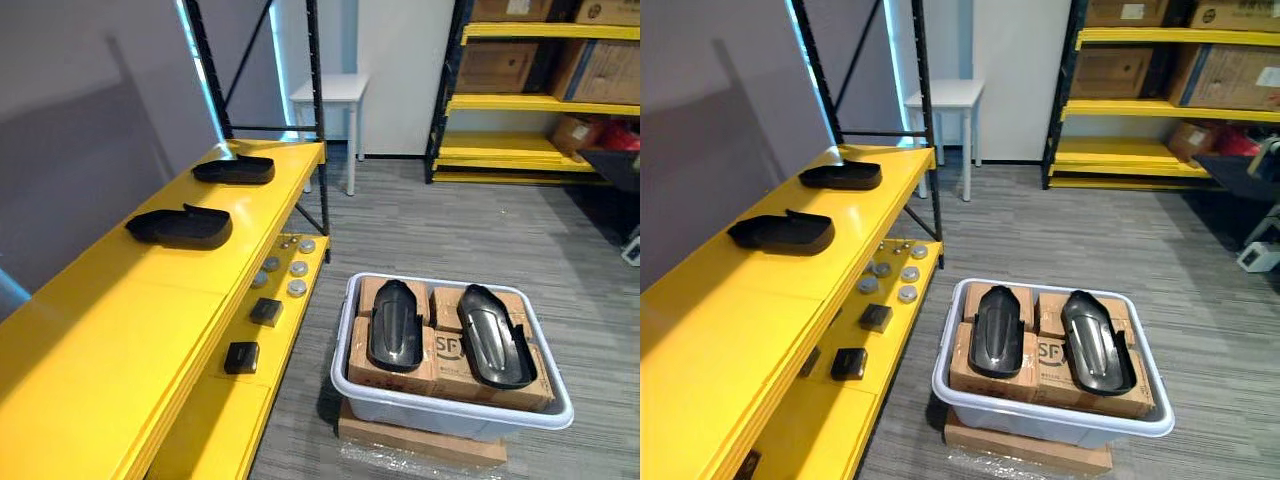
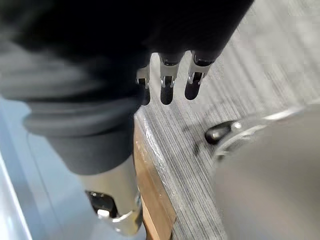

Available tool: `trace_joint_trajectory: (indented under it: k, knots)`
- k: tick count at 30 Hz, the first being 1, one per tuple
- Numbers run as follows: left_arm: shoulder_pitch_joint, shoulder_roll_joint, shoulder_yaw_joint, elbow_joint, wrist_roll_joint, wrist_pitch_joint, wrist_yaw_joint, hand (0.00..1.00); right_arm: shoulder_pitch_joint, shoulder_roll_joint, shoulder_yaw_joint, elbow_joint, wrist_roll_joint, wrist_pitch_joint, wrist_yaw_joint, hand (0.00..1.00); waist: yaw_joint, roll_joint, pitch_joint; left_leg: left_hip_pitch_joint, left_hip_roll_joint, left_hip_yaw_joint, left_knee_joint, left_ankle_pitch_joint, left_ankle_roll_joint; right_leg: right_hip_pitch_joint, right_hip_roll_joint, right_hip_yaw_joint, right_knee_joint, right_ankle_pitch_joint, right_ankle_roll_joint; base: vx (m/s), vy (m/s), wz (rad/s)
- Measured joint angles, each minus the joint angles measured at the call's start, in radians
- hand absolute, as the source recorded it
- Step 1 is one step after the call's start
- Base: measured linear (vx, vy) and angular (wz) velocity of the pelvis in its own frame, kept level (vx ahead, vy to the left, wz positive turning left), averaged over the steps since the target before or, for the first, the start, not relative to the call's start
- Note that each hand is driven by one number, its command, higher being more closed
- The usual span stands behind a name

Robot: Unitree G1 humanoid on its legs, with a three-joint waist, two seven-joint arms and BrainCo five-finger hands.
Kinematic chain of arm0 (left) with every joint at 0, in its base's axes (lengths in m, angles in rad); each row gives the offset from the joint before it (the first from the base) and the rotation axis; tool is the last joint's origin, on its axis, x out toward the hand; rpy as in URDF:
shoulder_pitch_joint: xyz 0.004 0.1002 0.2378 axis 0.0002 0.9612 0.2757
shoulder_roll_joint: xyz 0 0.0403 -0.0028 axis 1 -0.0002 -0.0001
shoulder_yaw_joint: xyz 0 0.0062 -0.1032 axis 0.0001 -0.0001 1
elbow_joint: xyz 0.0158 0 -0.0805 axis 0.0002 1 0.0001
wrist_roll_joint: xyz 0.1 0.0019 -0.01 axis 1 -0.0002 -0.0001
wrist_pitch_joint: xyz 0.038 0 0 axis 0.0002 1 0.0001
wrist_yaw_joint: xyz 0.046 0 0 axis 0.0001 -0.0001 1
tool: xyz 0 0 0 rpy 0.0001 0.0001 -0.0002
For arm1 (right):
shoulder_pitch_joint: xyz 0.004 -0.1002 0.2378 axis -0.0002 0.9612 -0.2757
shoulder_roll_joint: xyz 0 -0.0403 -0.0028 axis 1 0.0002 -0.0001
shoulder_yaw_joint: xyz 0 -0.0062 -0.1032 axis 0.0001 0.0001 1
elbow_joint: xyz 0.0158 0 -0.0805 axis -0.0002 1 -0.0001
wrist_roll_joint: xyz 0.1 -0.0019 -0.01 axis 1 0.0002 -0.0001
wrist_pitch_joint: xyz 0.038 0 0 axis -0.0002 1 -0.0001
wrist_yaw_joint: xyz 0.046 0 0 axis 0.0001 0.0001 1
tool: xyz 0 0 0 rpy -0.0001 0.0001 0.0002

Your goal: Walk over and take plastic housings, then place them on the shelf

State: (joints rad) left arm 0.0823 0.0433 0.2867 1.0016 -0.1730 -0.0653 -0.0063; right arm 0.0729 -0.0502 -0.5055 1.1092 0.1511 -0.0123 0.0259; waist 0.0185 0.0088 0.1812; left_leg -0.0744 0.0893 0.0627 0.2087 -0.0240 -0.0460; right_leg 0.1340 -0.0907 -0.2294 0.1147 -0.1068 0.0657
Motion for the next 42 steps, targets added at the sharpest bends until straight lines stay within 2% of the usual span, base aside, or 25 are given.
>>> trace_joint_trajectory:
  k: [3, 6, 8, 9, 11, 12, 13, 14, 15, 16, 17, 18, 19, 20, 22, 24, 25, 26, 27, 28, 29, 31, 36, 40, 42]
  knots:
    - [-0.007, 0.018, -0.038, 0.000, 0.000, 0.001, 0.000, 0.00, -0.030, -0.003, 0.042, -0.003, 0.000, 0.000, -0.007, 0.00, 0.002, -0.006, 0.004, 0.019, -0.008, 0.028, -0.017, -0.008, 0.007, -0.047, -0.026, 0.025, 0.104, -0.013, 0.011, 0.25, 0.120, -0.14]
    - [-0.009, 0.052, -0.047, 0.000, 0.001, 0.001, 0.003, 0.00, -0.065, 0.009, 0.089, -0.010, -0.001, -0.002, -0.007, 0.00, 0.012, -0.012, 0.005, 0.063, 0.000, 0.047, -0.074, -0.008, 0.007, -0.052, -0.033, 0.013, 0.107, 0.002, 0.035, 0.12, 0.045, -0.24]
    - [-0.013, 0.061, -0.046, 0.000, 0.000, 0.001, 0.013, 0.00, -0.095, 0.010, 0.095, -0.010, -0.005, -0.002, -0.008, 0.00, 0.019, 0.000, 0.009, 0.072, 0.038, 0.055, -0.111, -0.003, 0.004, -0.112, -0.020, 0.015, 0.185, -0.011, 0.043, 0.05, -0.036, -0.32]
    - [-0.011, 0.068, -0.042, 0.001, 0.000, 0.000, 0.023, 0.00, -0.096, 0.011, 0.095, -0.006, -0.007, -0.003, -0.008, 0.00, 0.023, 0.003, 0.012, 0.080, 0.061, 0.063, -0.116, -0.003, -0.004, -0.137, -0.039, -0.011, 0.207, -0.046, 0.040, 0.01, -0.035, -0.25]
    - [-0.004, 0.079, -0.044, 0.003, 0.000, 0.000, 0.025, 0.00, -0.085, 0.011, 0.096, 0.004, -0.016, -0.002, -0.011, 0.00, 0.027, 0.006, 0.014, 0.098, 0.100, 0.062, -0.119, -0.008, -0.033, -0.151, -0.086, -0.023, 0.203, -0.048, 0.053, 0.01, -0.082, -0.11]
    - [0.001, 0.086, -0.053, 0.007, 0.000, 0.000, 0.025, 0.00, -0.073, 0.011, 0.099, 0.004, -0.023, -0.002, -0.011, 0.00, 0.026, -0.005, 0.007, 0.102, 0.115, 0.054, -0.117, -0.012, -0.056, -0.159, -0.119, -0.018, 0.184, -0.033, 0.052, 0.04, -0.238, 0.04]
    - [0.001, 0.094, -0.063, 0.019, 0.000, -0.001, 0.025, 0.00, -0.064, 0.011, 0.105, 0.007, -0.032, -0.001, -0.012, 0.00, 0.026, -0.022, 0.000, 0.102, 0.117, 0.048, -0.116, -0.016, -0.076, -0.166, -0.138, 0.007, 0.165, 0.011, 0.070, 0.05, -0.281, 0.11]
    - [0.003, 0.101, -0.069, 0.025, 0.000, 0.000, 0.025, 0.00, -0.057, 0.012, 0.111, 0.012, -0.039, -0.001, -0.012, 0.00, 0.025, -0.039, -0.008, 0.102, 0.116, 0.044, -0.117, -0.016, -0.089, -0.170, -0.148, 0.032, 0.149, 0.054, 0.091, 0.07, -0.386, 0.16]
    - [0.009, 0.113, -0.076, 0.038, 0.000, 0.000, 0.026, 0.00, -0.052, 0.016, 0.116, 0.022, -0.043, -0.001, -0.012, 0.00, 0.024, -0.072, -0.017, 0.105, 0.110, 0.033, -0.121, -0.018, -0.119, -0.162, -0.157, 0.043, 0.133, 0.058, 0.129, 0.09, -0.447, 0.22]
    - [0.011, 0.095, -0.076, 0.055, -0.001, 0.000, 0.026, 0.00, -0.045, 0.003, 0.117, 0.024, -0.043, -0.001, -0.013, 0.00, 0.020, -0.059, -0.023, 0.108, 0.143, 0.014, -0.130, -0.016, -0.146, -0.117, -0.123, 0.022, 0.085, 0.001, 0.105, 0.07, -0.442, 0.26]
    - [0.010, 0.075, -0.070, 0.062, -0.003, -0.001, 0.027, 0.00, -0.045, -0.011, 0.117, 0.023, -0.043, -0.001, -0.013, 0.00, 0.018, -0.032, -0.023, 0.117, 0.170, -0.001, -0.140, -0.013, -0.160, -0.108, -0.094, 0.006, 0.080, 0.001, 0.101, 0.06, -0.378, 0.23]
    - [0.019, 0.053, -0.064, 0.066, -0.002, -0.002, 0.024, 0.00, -0.038, -0.029, 0.117, 0.024, -0.044, 0.000, -0.014, 0.00, 0.021, 0.003, -0.031, 0.128, 0.208, -0.033, -0.162, -0.006, -0.159, -0.102, -0.045, -0.008, 0.067, -0.009, 0.077, 0.04, -0.310, 0.15]
    - [0.032, 0.038, -0.055, 0.066, -0.004, -0.002, 0.024, 0.00, -0.036, -0.046, 0.118, 0.024, -0.044, 0.000, -0.015, 0.00, 0.021, 0.023, -0.038, 0.129, 0.240, -0.040, -0.159, 0.022, -0.177, -0.096, -0.011, -0.019, 0.068, -0.022, 0.053, 0.05, -0.294, 0.10]
    - [0.036, 0.038, -0.055, 0.066, -0.005, -0.003, 0.024, 0.00, -0.036, -0.048, 0.119, 0.024, -0.044, -0.001, -0.015, 0.00, 0.021, 0.024, -0.040, 0.125, 0.248, -0.039, -0.153, 0.033, -0.176, -0.091, 0.000, -0.025, 0.068, -0.027, 0.045, 0.07, -0.283, 0.17]
    - [0.034, 0.040, -0.065, 0.061, -0.020, -0.005, 0.024, 0.00, -0.035, -0.058, 0.135, 0.023, -0.044, -0.001, -0.017, 0.00, 0.021, 0.020, -0.041, 0.086, 0.257, -0.022, -0.117, 0.060, -0.140, -0.086, 0.011, -0.044, 0.063, -0.032, 0.034, 0.07, -0.226, 0.31]
    - [0.019, 0.048, -0.080, 0.059, -0.023, -0.006, 0.024, 0.00, -0.037, -0.065, 0.135, 0.024, -0.043, -0.002, -0.024, 0.00, 0.019, 0.020, -0.036, 0.015, 0.253, 0.066, -0.038, 0.074, -0.121, -0.076, 0.010, -0.083, 0.038, -0.024, 0.017, 0.07, -0.144, 0.49]
    - [0.007, 0.049, -0.081, 0.058, -0.023, -0.006, 0.024, 0.00, -0.040, -0.064, 0.135, 0.024, -0.043, -0.002, -0.026, 0.00, 0.022, 0.014, -0.029, -0.012, 0.242, 0.074, 0.010, 0.047, -0.148, -0.065, 0.005, -0.083, 0.032, -0.022, 0.009, 0.06, 0.002, 0.28]
    - [0.003, 0.047, -0.085, 0.048, -0.023, -0.008, 0.027, 0.00, -0.046, -0.068, 0.135, 0.024, -0.043, -0.002, -0.027, 0.00, 0.037, 0.004, -0.022, -0.039, 0.158, 0.022, 0.073, -0.031, -0.185, -0.064, -0.025, -0.075, 0.033, -0.019, 0.005, 0.06, 0.085, -0.11]
    - [0.012, 0.047, -0.100, 0.034, -0.022, -0.012, 0.027, 0.00, -0.061, -0.071, 0.135, 0.022, -0.042, -0.002, -0.030, 0.00, 0.049, -0.001, -0.018, -0.032, 0.074, -0.015, 0.067, -0.088, -0.130, -0.065, -0.038, -0.054, 0.035, -0.018, 0.006, 0.04, 0.133, -0.29]
    - [0.014, 0.053, -0.119, 0.032, -0.022, -0.013, 0.027, 0.00, -0.070, -0.064, 0.138, 0.019, -0.041, -0.002, -0.035, 0.00, 0.051, -0.004, -0.017, -0.005, 0.062, -0.016, 0.037, -0.090, -0.074, -0.062, -0.036, -0.042, 0.033, -0.018, 0.008, 0.04, 0.097, -0.35]
    - [0.010, 0.062, -0.126, 0.029, -0.022, -0.015, 0.028, 0.00, -0.080, -0.052, 0.156, 0.015, -0.039, -0.002, -0.040, 0.00, 0.054, -0.012, -0.012, 0.016, 0.053, -0.003, 0.015, -0.078, -0.058, -0.064, -0.038, -0.020, 0.027, -0.014, 0.009, 0.01, 0.041, -0.27]
    - [0.008, 0.087, -0.191, -0.010, -0.018, -0.021, 0.045, 0.00, -0.093, -0.027, 0.178, -0.037, -0.038, -0.007, -0.050, 0.00, 0.053, -0.031, -0.003, 0.023, 0.045, 0.023, 0.002, -0.075, -0.053, -0.068, -0.042, 0.022, 0.002, 0.002, 0.014, -0.01, 0.052, -0.30]
    - [-0.043, 0.090, -0.459, -0.206, 0.002, -0.022, 0.044, 0.00, -0.074, -0.017, 0.238, -0.309, -0.027, -0.012, -0.128, 0.00, 0.037, -0.030, 0.002, 0.002, 0.032, 0.082, -0.080, -0.026, -0.038, -0.146, -0.050, 0.082, -0.038, 0.051, 0.024, -0.05, 0.056, -0.33]
    - [-0.130, 0.039, -0.516, -0.307, 0.021, -0.030, 0.020, 0.00, -0.064, -0.002, 0.275, -0.622, -0.102, -0.012, -0.169, 0.00, -0.005, -0.028, 0.042, 0.016, 0.033, 0.162, -0.122, -0.008, -0.032, -0.188, -0.044, 0.167, -0.062, 0.097, 0.025, -0.03, 0.048, -0.58]
    - [-0.166, 0.038, -0.523, -0.319, 0.021, -0.042, 0.021, 0.00, -0.066, 0.002, 0.269, -0.711, -0.129, -0.013, -0.194, 0.00, -0.007, -0.031, 0.067, 0.021, 0.033, 0.187, -0.126, -0.008, -0.032, -0.197, -0.042, 0.195, -0.073, 0.112, 0.028, -0.06, 0.056, -0.45]
